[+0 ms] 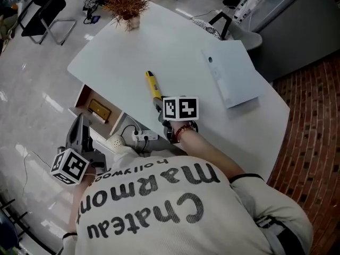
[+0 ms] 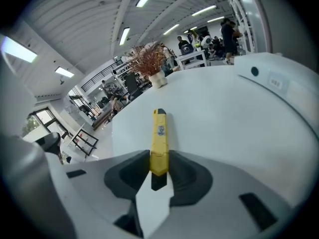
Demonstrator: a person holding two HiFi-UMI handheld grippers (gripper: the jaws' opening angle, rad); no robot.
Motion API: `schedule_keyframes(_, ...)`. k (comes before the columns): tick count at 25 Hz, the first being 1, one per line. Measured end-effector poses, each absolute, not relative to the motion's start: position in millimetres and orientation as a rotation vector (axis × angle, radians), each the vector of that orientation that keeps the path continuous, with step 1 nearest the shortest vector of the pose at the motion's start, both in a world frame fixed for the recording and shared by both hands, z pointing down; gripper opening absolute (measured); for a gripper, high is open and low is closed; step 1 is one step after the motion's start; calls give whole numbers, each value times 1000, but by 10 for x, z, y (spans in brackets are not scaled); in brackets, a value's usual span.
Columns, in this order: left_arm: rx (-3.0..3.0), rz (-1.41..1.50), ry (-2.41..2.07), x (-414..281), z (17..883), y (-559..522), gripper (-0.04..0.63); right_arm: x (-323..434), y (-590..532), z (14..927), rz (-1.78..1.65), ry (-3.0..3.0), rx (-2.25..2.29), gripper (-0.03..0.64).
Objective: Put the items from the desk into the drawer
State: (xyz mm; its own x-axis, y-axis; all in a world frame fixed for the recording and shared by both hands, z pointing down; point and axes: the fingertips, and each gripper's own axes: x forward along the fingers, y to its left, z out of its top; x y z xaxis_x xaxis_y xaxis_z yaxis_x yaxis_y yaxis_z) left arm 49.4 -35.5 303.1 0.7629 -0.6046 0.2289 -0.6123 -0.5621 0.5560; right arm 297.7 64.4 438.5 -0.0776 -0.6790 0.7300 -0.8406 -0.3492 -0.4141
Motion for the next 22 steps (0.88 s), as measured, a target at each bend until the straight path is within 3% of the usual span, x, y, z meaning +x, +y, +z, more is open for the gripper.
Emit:
schedule_keyframes(10, 2163, -2, -1177, -340, 3255, 369, 1, 2415, 709, 4394, 1419, -1867, 1823, 121)
schedule_keyframes(22, 2005, -49, -1379, -1531, 3412, 121, 0, 1090, -119, 4462, 1364, -2018, 1522, 121)
